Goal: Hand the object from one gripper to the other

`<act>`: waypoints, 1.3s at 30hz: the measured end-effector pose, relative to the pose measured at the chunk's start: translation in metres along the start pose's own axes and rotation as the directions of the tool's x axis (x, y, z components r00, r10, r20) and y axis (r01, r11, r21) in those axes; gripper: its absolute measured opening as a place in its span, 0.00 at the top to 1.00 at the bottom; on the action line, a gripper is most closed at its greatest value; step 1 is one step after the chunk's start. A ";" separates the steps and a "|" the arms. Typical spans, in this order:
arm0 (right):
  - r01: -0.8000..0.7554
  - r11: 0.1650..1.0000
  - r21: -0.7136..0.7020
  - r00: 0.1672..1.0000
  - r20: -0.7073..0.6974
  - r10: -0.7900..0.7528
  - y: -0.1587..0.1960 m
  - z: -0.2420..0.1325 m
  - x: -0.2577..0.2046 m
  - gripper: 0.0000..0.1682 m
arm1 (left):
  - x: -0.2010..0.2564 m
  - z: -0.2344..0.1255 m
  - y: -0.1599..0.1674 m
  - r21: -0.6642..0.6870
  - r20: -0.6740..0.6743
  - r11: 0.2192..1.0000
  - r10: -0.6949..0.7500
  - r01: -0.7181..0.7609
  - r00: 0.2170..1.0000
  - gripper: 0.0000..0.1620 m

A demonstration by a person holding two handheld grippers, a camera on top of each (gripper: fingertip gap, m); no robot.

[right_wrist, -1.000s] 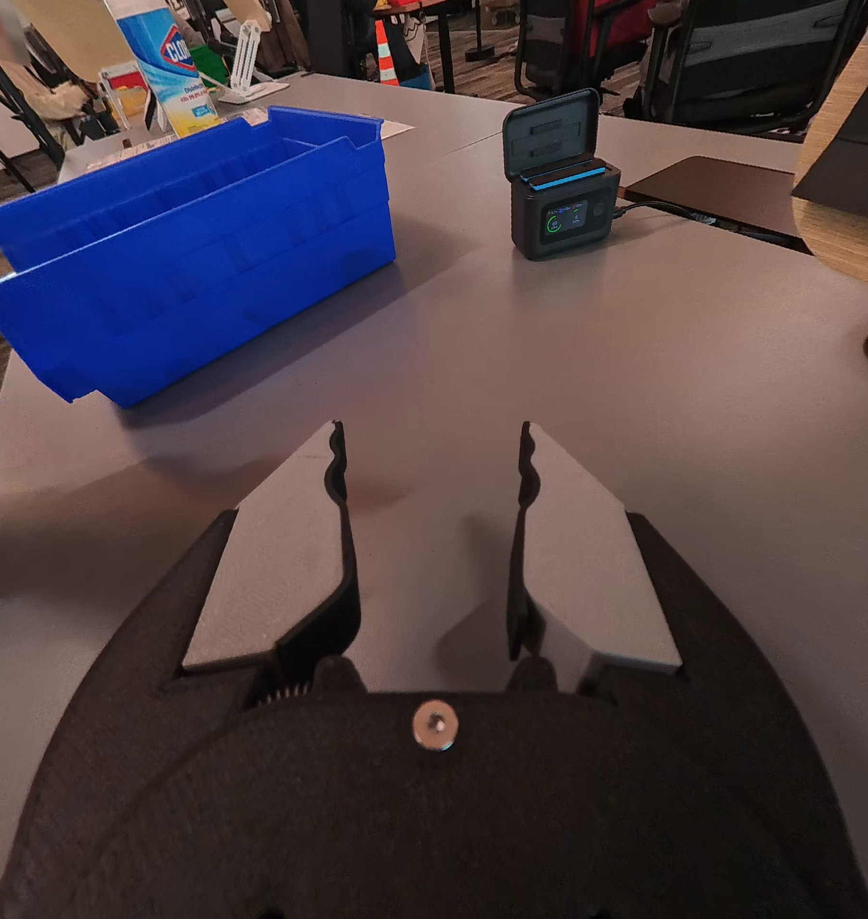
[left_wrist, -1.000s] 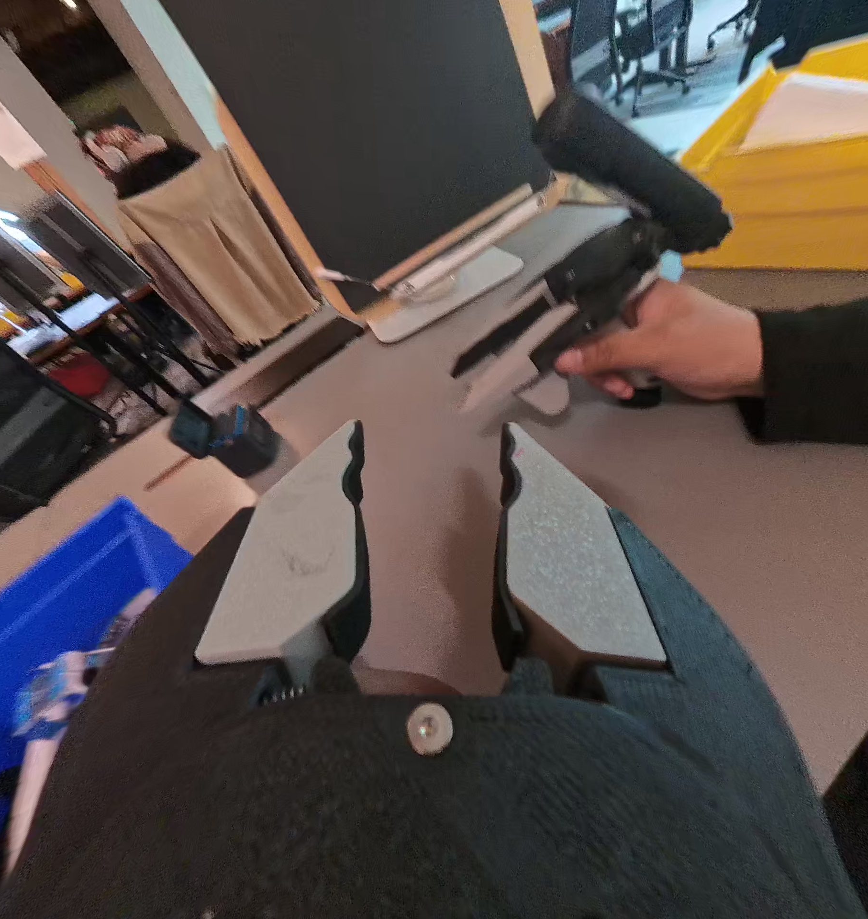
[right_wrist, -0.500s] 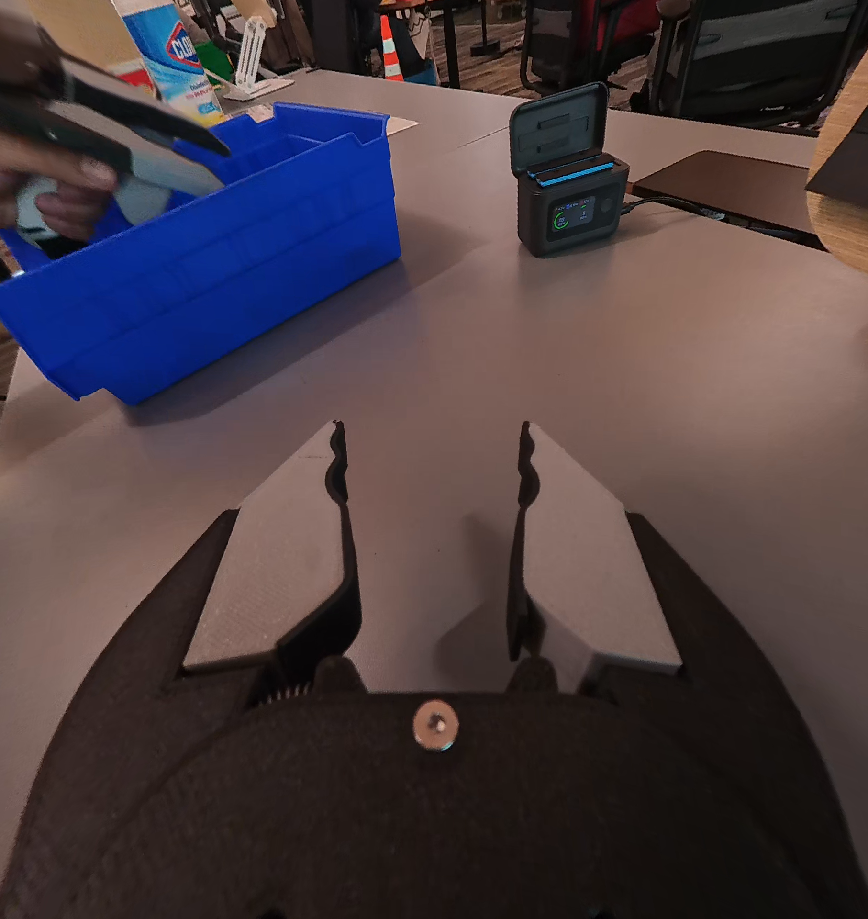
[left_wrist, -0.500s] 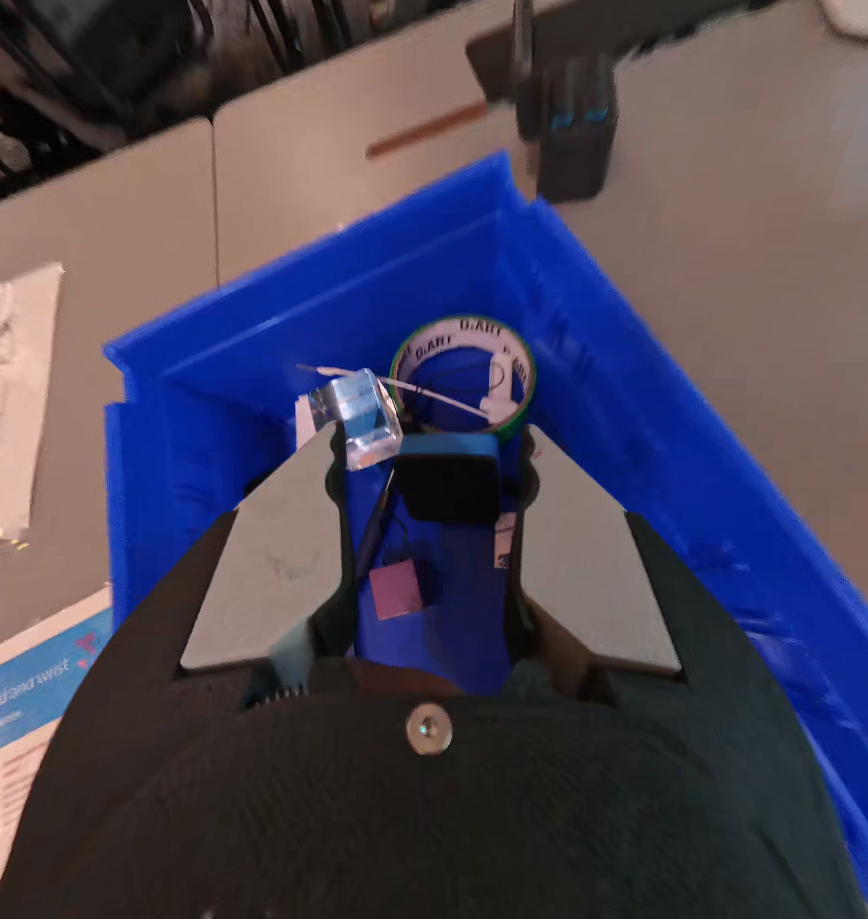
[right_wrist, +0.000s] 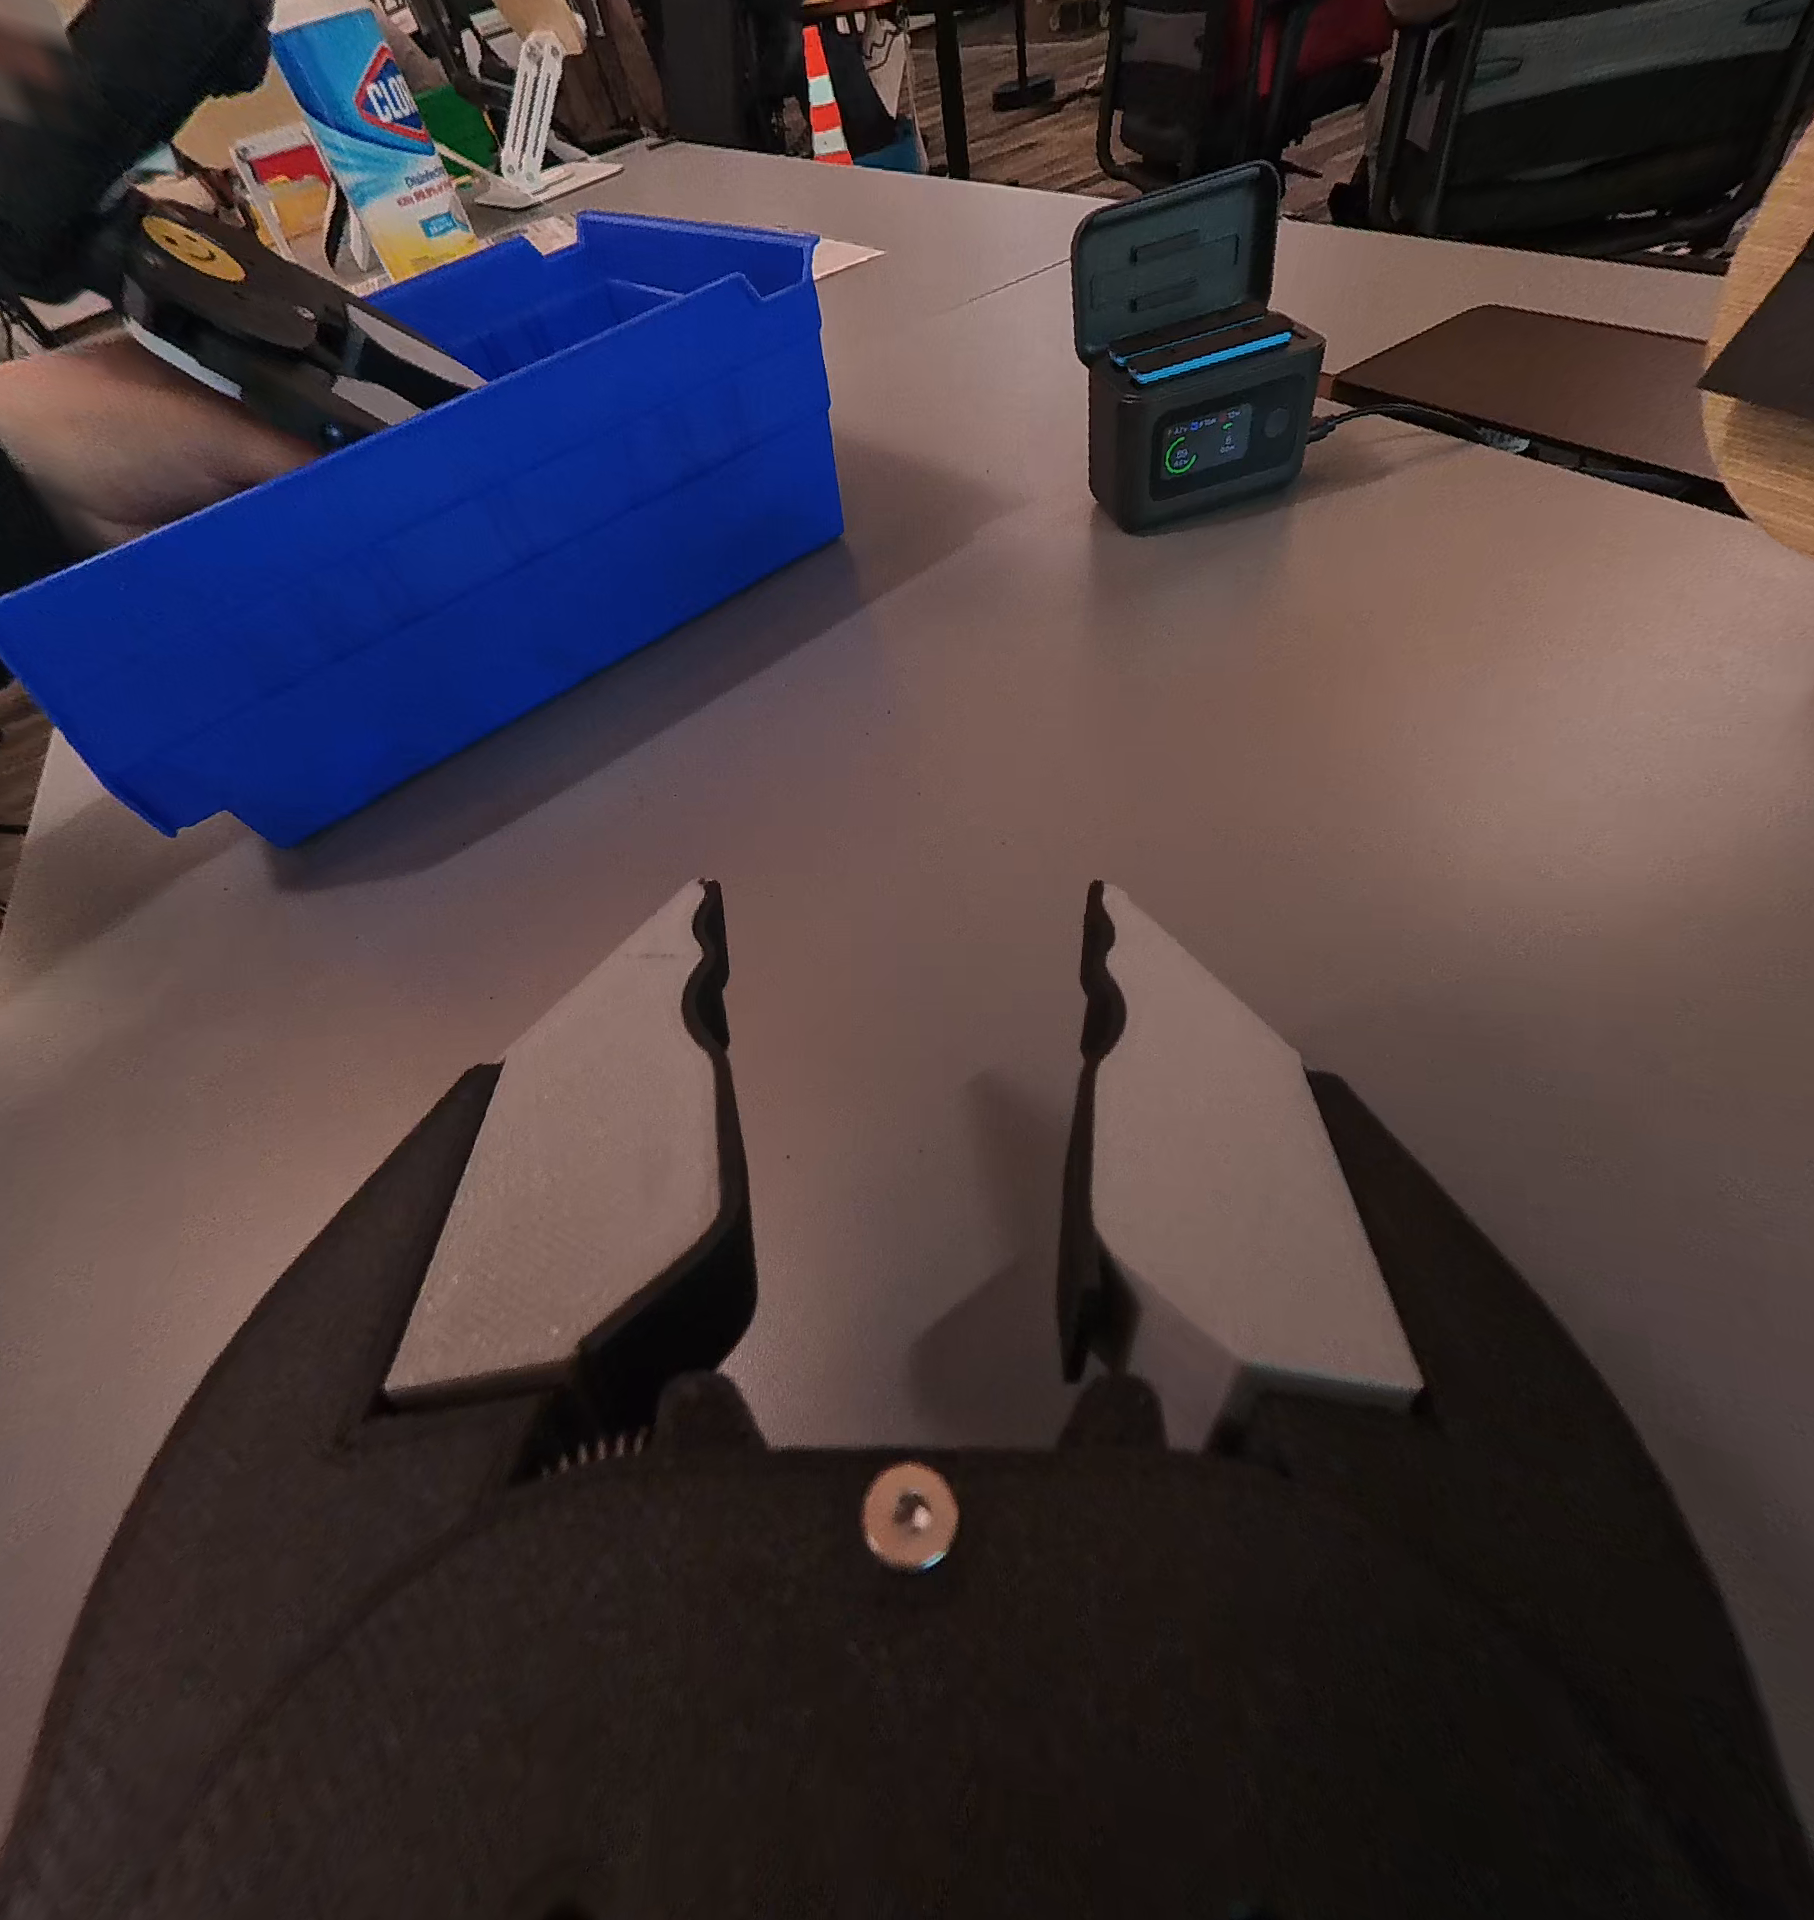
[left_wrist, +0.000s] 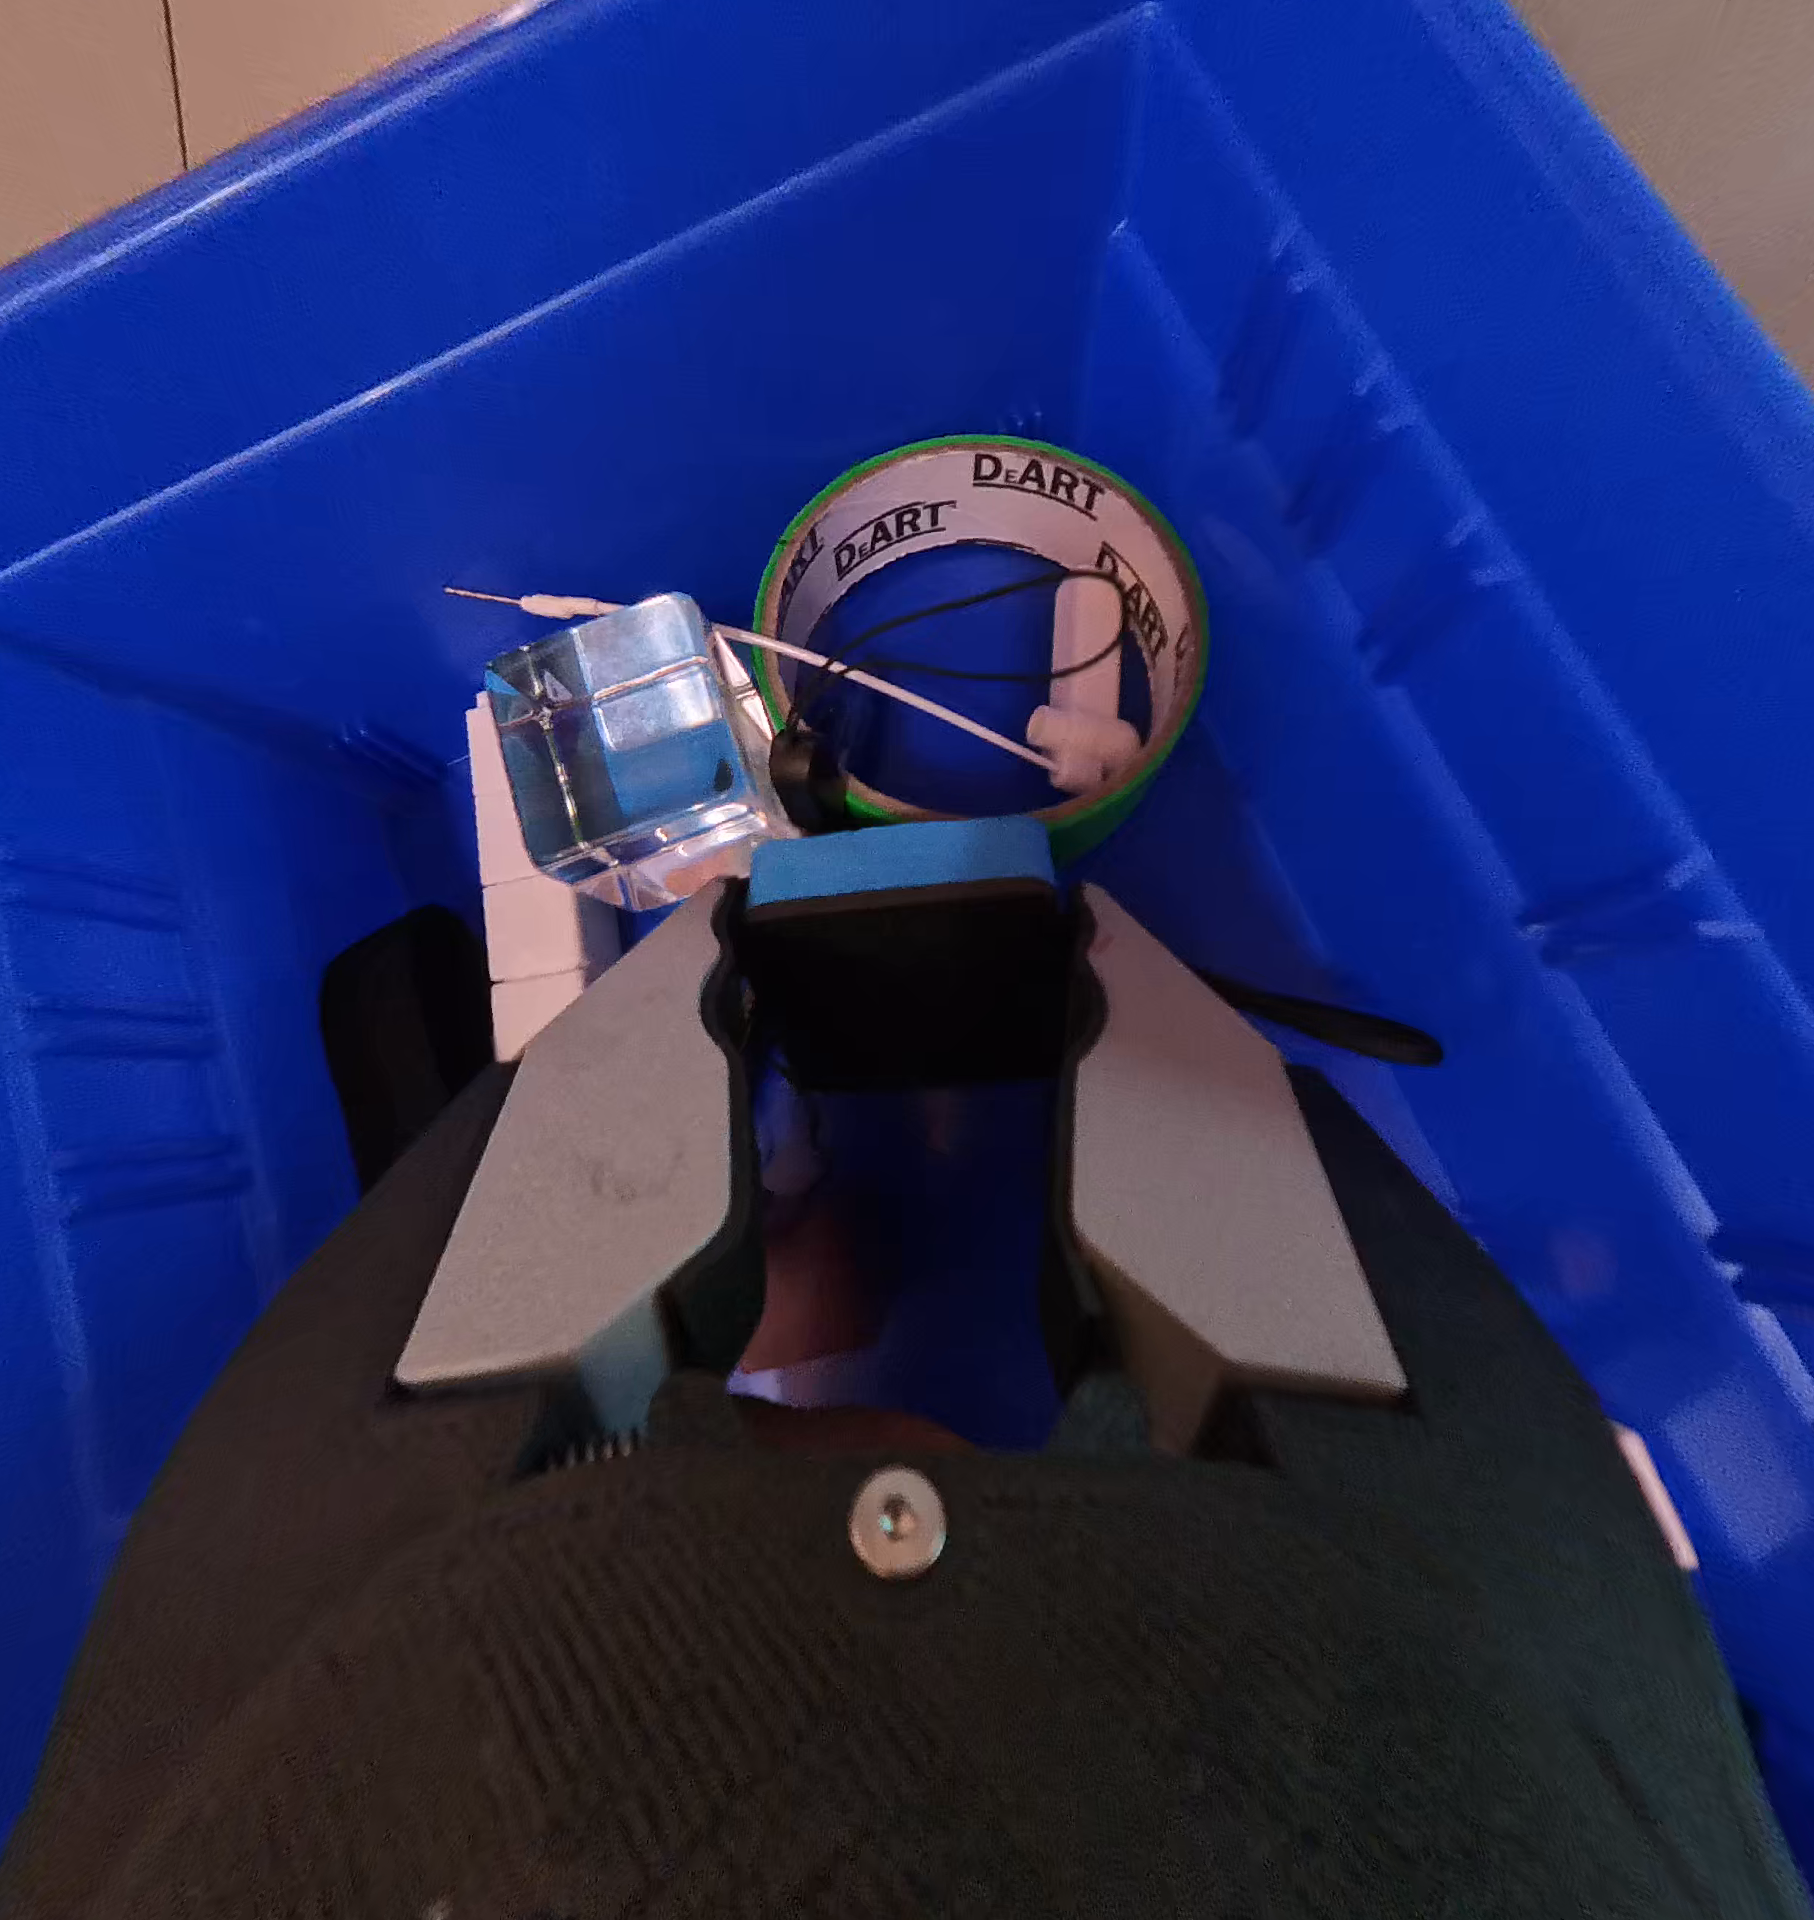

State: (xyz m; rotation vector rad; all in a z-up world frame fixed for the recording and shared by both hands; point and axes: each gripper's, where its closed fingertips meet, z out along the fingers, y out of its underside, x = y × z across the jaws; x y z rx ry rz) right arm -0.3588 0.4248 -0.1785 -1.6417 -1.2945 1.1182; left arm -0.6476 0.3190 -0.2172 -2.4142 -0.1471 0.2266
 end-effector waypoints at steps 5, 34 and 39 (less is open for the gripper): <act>0.003 1.000 -0.001 1.000 0.000 -0.003 0.000 0.000 -0.001 0.61 | -0.010 -0.030 -0.005 0.004 0.080 0.993 0.121 -0.122 0.989 0.63; 0.157 0.980 0.126 0.972 0.156 -0.175 -0.037 -0.038 -0.037 0.85 | 0.317 -0.064 -0.132 0.588 0.534 0.232 0.609 -0.775 0.587 0.64; 0.291 0.956 0.038 0.957 -0.006 -0.291 -0.025 -0.024 -0.025 0.89 | 0.321 -0.054 -0.129 0.551 0.536 0.251 0.625 -0.796 0.568 0.64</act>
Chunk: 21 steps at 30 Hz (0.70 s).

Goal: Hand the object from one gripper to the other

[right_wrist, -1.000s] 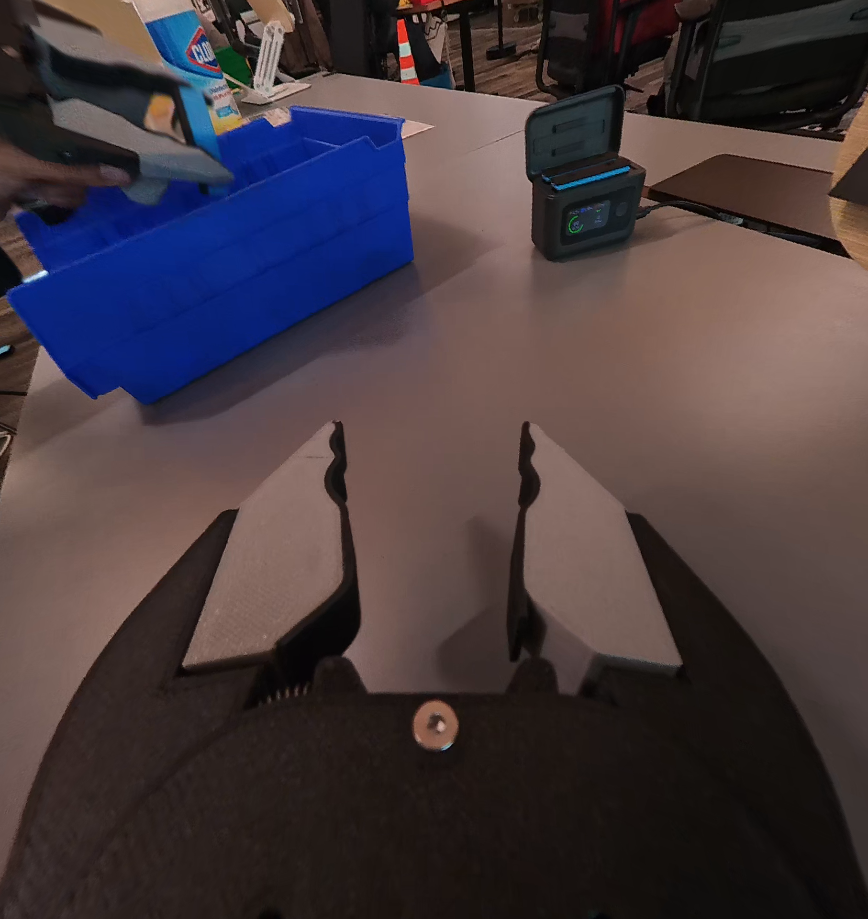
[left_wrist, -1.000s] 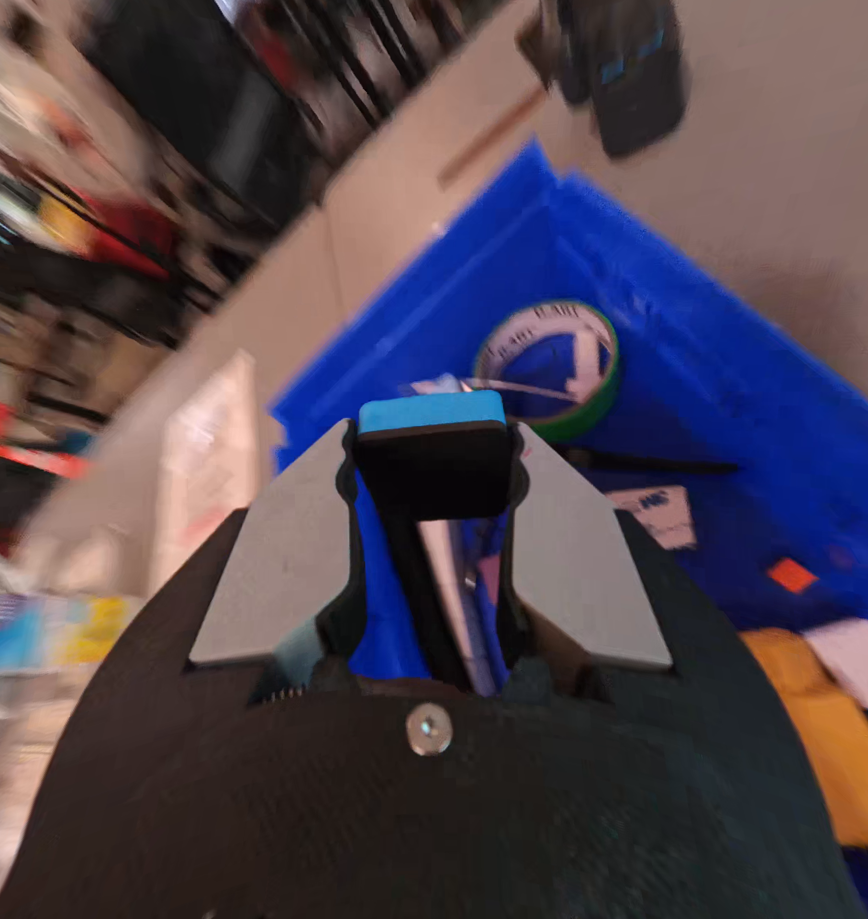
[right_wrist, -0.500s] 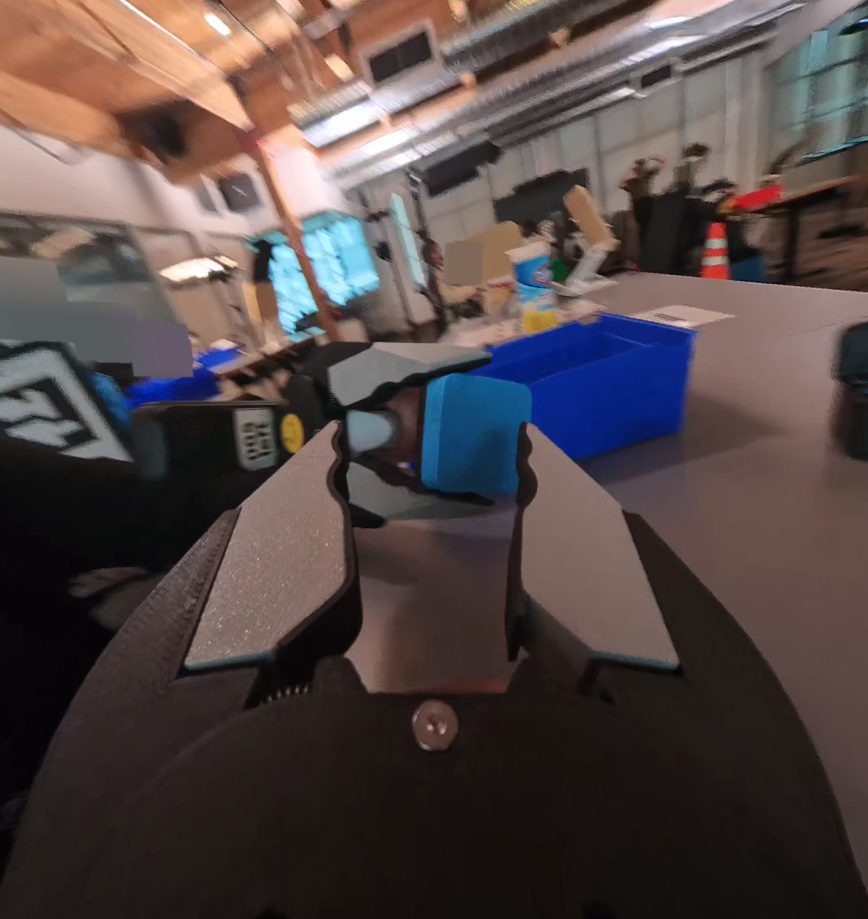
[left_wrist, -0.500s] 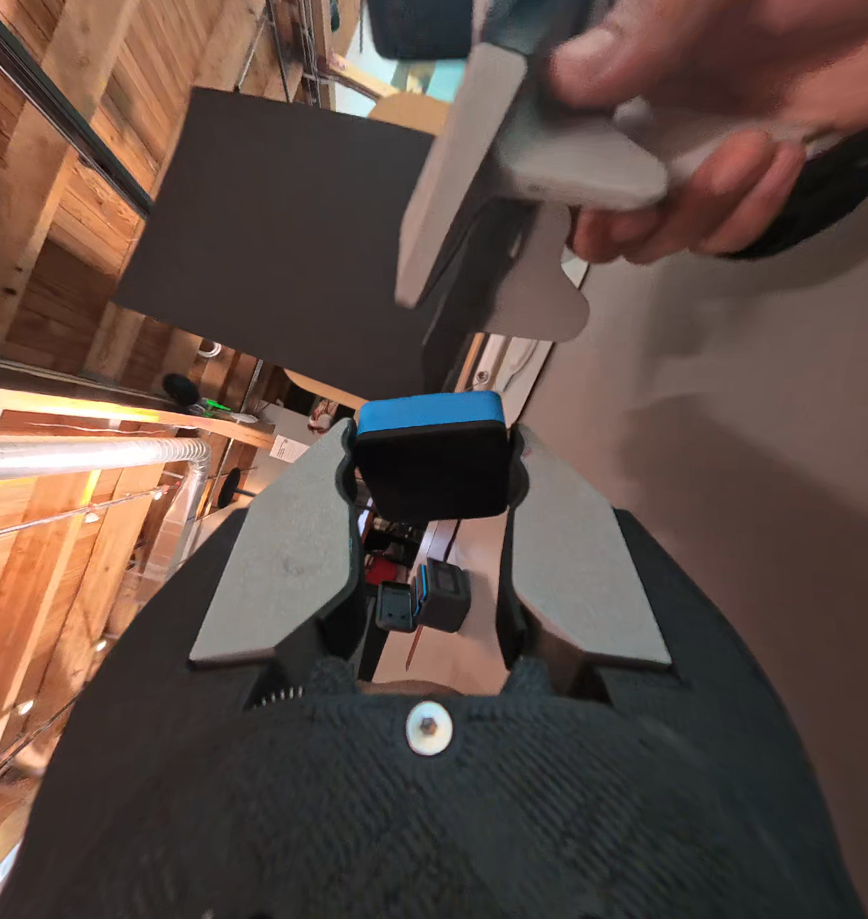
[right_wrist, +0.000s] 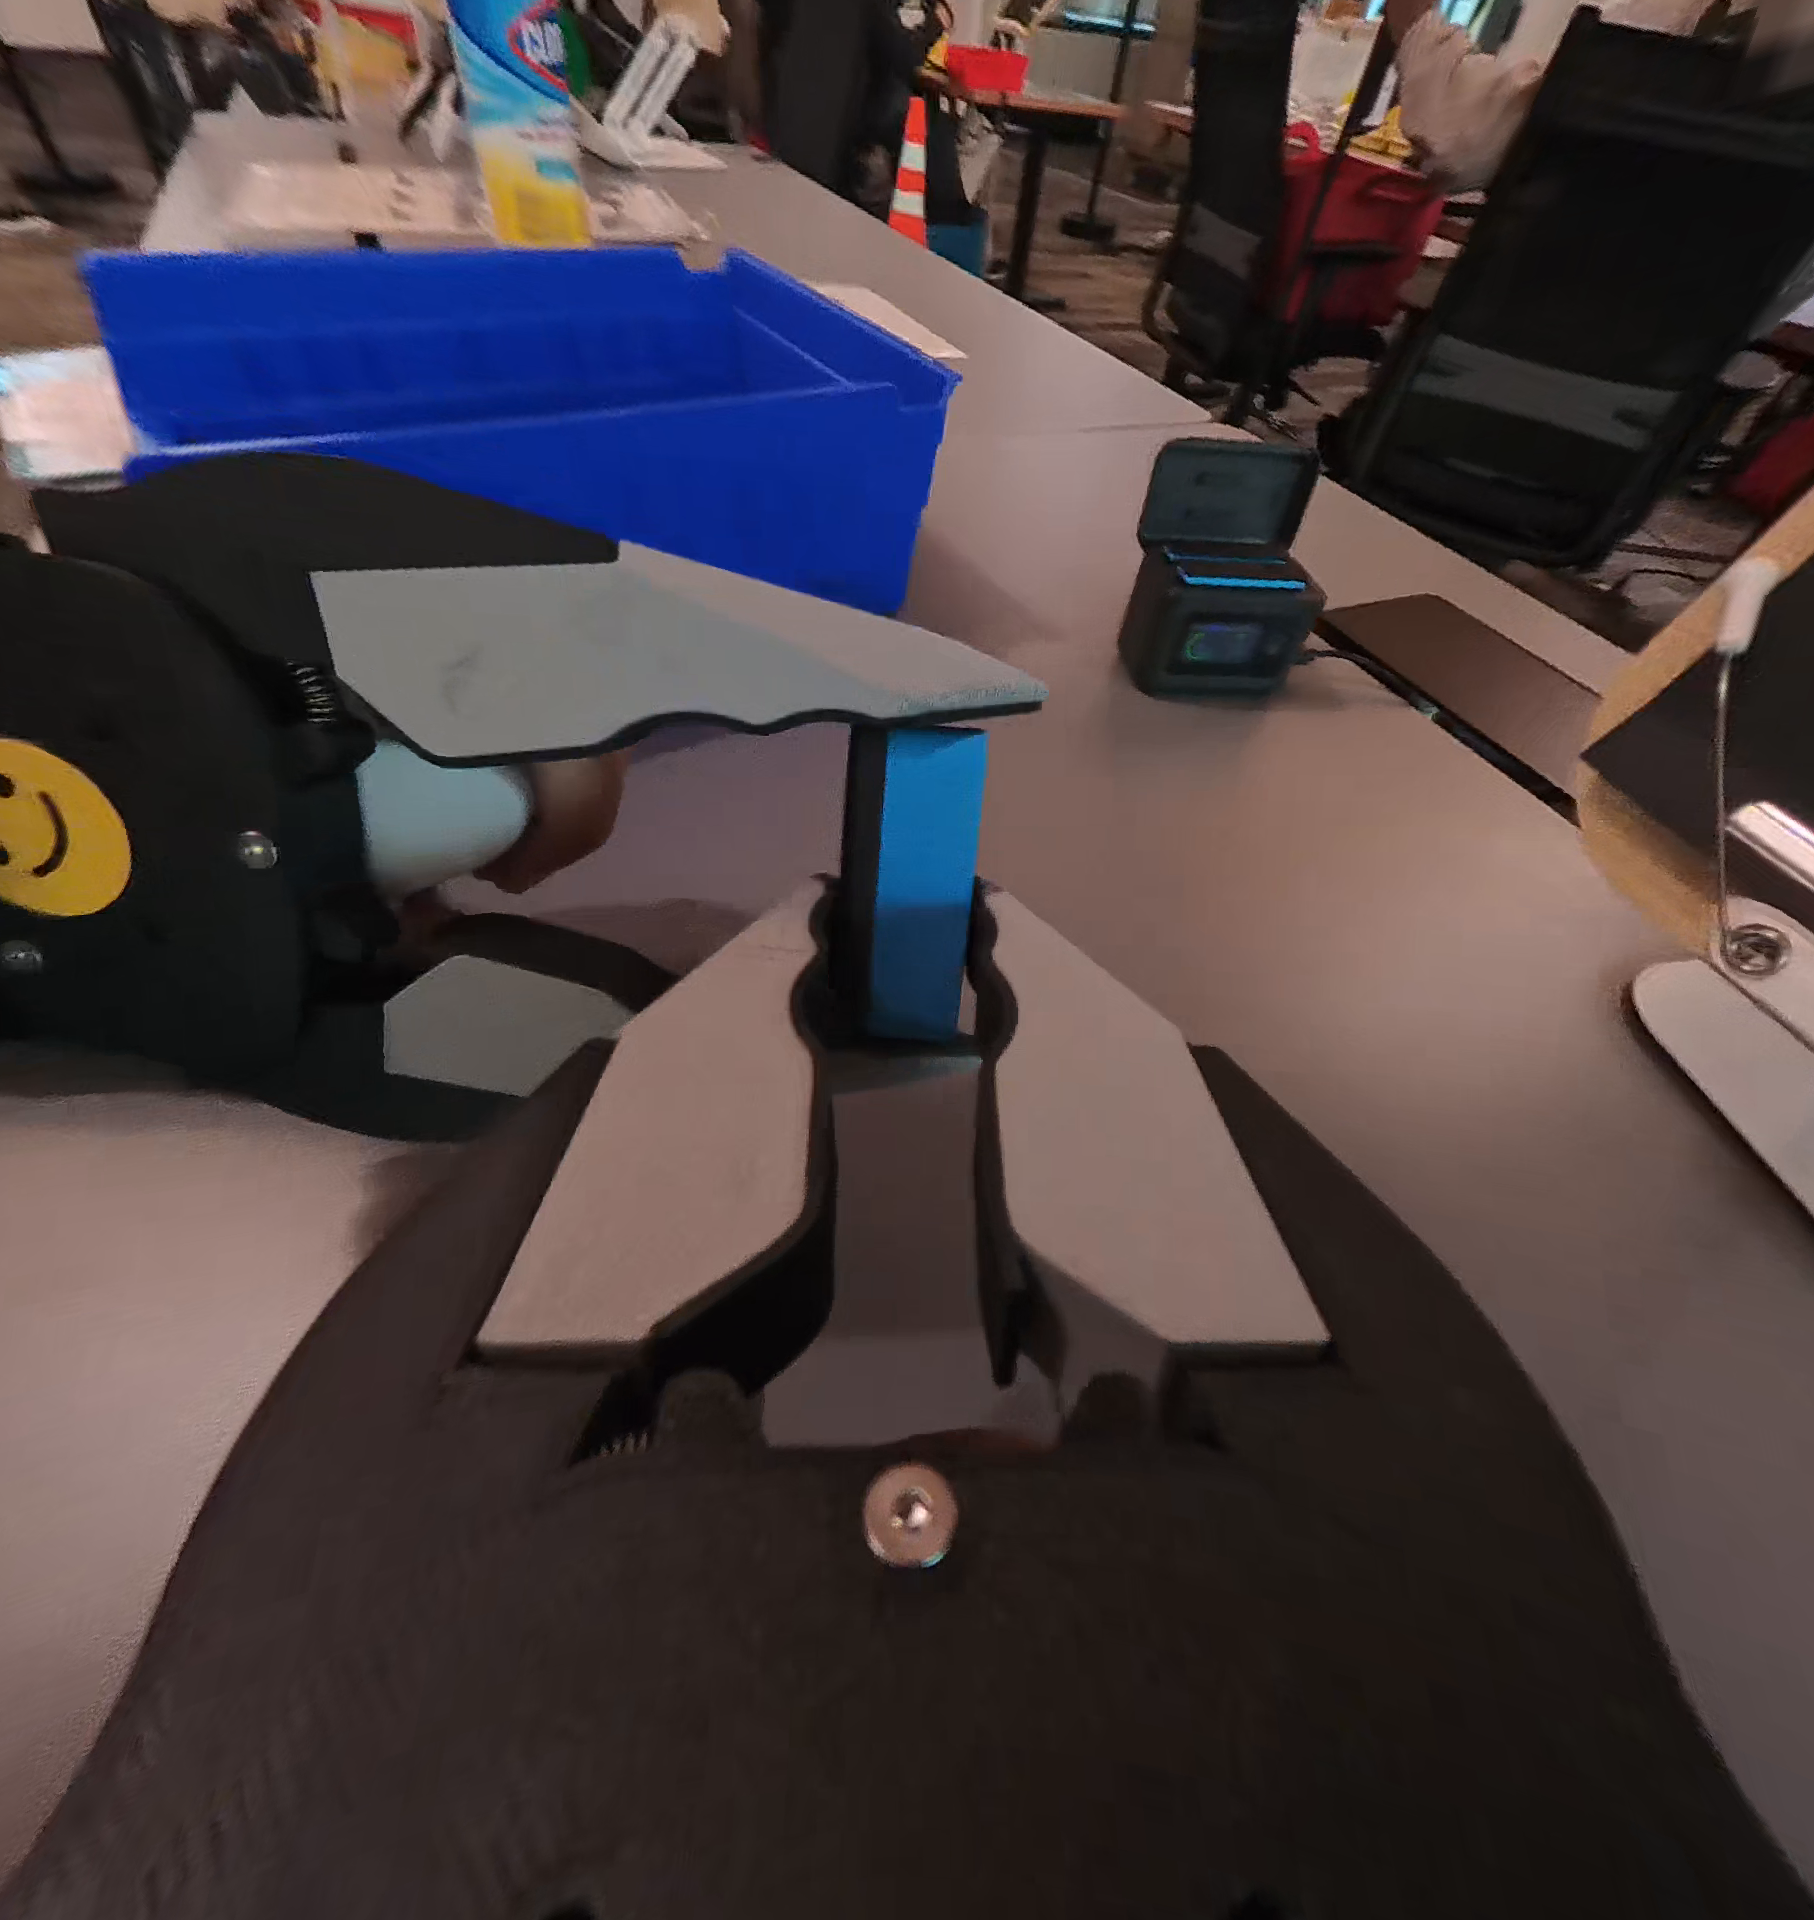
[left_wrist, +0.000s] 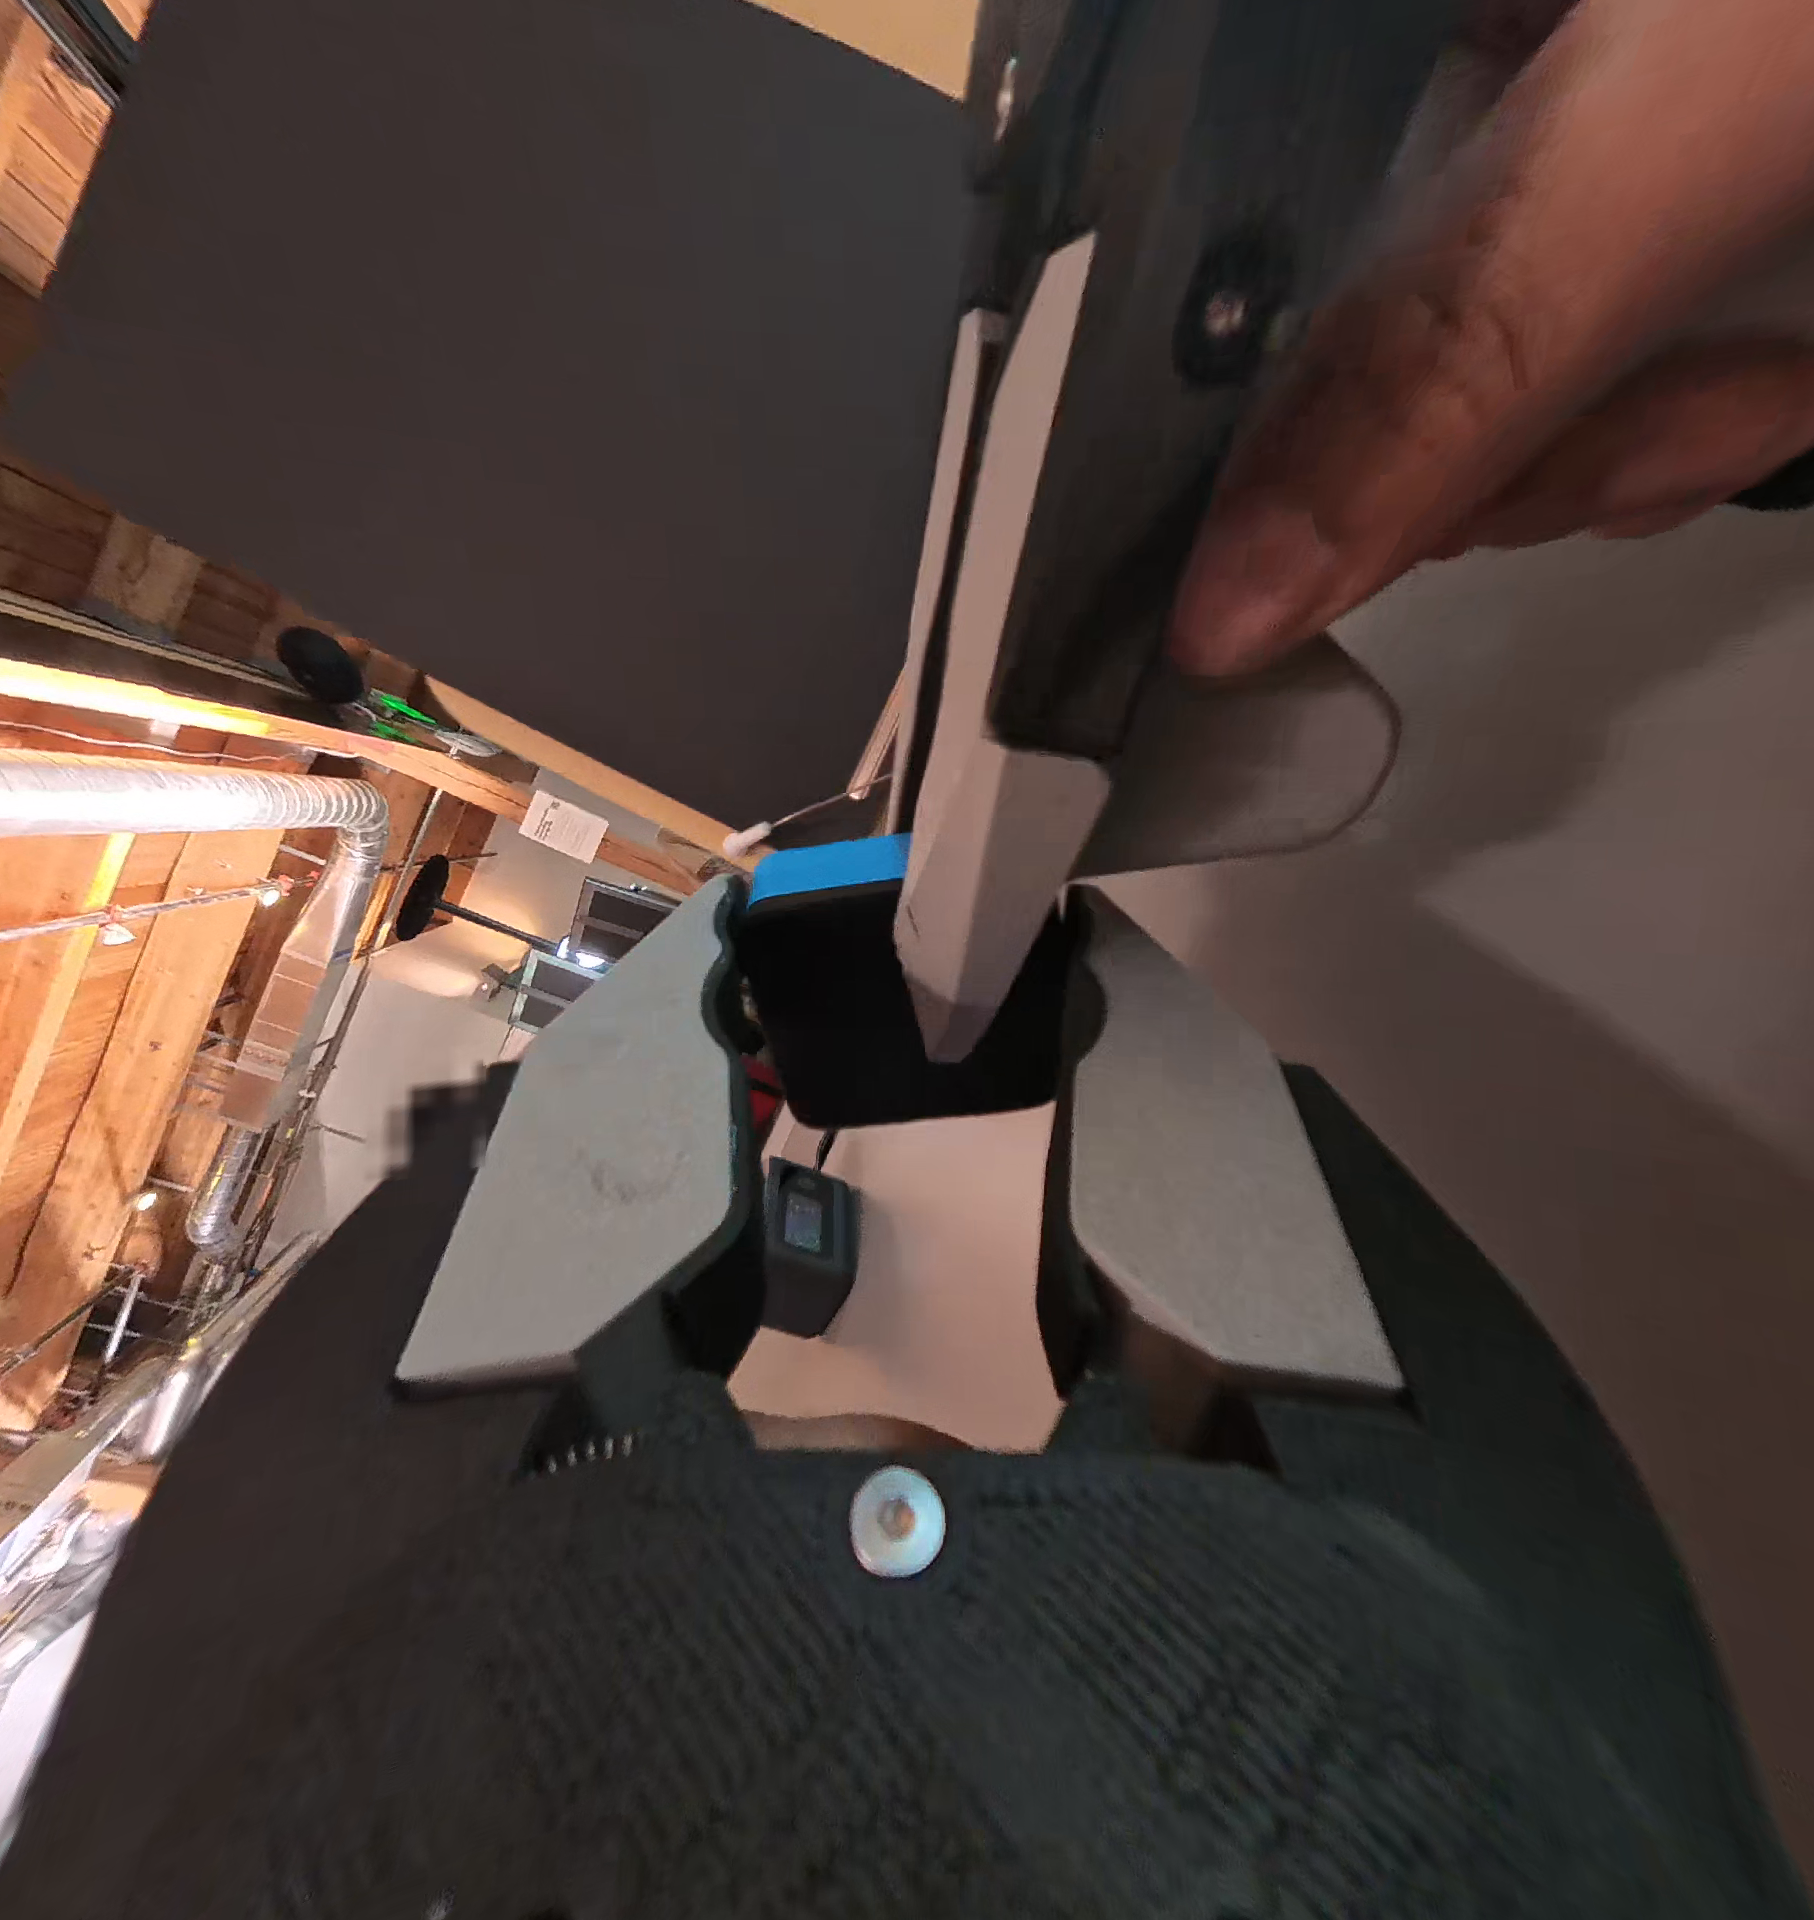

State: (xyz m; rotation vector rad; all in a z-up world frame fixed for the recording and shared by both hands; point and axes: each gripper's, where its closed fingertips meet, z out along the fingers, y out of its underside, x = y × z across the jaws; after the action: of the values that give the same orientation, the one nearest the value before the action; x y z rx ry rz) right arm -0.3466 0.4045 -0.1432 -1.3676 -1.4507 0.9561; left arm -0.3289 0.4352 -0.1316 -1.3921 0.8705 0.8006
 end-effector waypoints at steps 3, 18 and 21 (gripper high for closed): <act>-0.066 0.998 -0.001 0.997 0.032 0.066 0.002 0.003 -0.002 0.89 | 0.002 -0.002 0.003 0.014 -0.001 0.998 -0.069 0.069 0.998 0.64; -0.802 0.597 -0.021 0.496 0.535 0.684 -0.024 -0.030 0.010 0.89 | -0.028 -0.027 -0.003 0.062 0.318 0.947 0.282 -0.317 0.905 0.69; -0.869 0.485 -0.093 0.347 0.584 0.734 -0.025 -0.033 0.009 0.89 | -0.029 -0.034 -0.015 0.062 0.392 0.903 0.370 -0.425 0.843 0.72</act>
State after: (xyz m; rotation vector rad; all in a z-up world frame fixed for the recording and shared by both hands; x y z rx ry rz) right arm -0.3230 0.4099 -0.1083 -1.7275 -0.8643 2.2975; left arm -0.3307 0.4020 -0.0989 -0.8912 0.9083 1.2493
